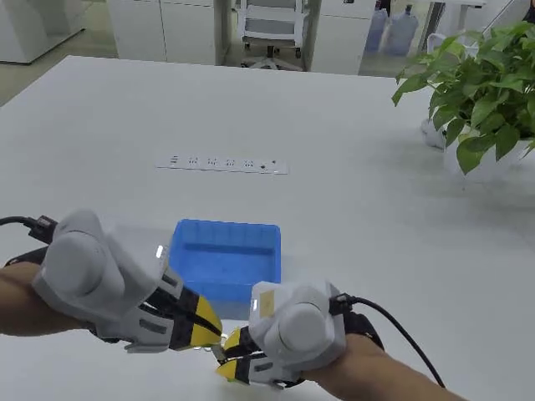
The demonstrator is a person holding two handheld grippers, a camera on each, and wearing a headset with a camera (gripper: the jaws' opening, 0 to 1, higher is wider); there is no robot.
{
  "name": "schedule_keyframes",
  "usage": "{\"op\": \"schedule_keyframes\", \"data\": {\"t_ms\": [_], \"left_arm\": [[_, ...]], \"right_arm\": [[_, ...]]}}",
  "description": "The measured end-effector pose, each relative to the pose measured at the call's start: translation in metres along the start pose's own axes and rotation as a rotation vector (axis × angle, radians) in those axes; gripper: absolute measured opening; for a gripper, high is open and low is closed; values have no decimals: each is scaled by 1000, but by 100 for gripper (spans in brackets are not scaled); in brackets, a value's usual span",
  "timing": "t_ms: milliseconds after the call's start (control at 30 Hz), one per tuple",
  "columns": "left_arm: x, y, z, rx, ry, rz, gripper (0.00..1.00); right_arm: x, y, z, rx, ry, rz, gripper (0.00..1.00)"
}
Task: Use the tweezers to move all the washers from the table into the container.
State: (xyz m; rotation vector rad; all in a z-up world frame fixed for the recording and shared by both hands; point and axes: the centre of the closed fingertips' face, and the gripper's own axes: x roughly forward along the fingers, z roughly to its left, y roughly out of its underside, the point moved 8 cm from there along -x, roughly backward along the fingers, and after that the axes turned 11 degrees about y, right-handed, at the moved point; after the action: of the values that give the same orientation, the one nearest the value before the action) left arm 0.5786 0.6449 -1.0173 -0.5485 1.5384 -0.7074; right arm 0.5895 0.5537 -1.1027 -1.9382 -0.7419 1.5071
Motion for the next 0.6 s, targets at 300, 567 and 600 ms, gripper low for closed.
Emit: {"op": "schedule_keyframes", "data": {"t_ms": [300, 567, 600], "left_arm": [[-5, 1, 7, 7, 3, 12, 5], [-9, 4, 9, 5, -1, 25, 5], [-9, 4, 9, 4, -1, 25, 5]], "right_arm": [[3, -3, -5, 15, 18, -15, 11], [8, -5, -9, 19, 30, -29, 12], [9, -5, -10, 20, 31, -31, 12]]}}
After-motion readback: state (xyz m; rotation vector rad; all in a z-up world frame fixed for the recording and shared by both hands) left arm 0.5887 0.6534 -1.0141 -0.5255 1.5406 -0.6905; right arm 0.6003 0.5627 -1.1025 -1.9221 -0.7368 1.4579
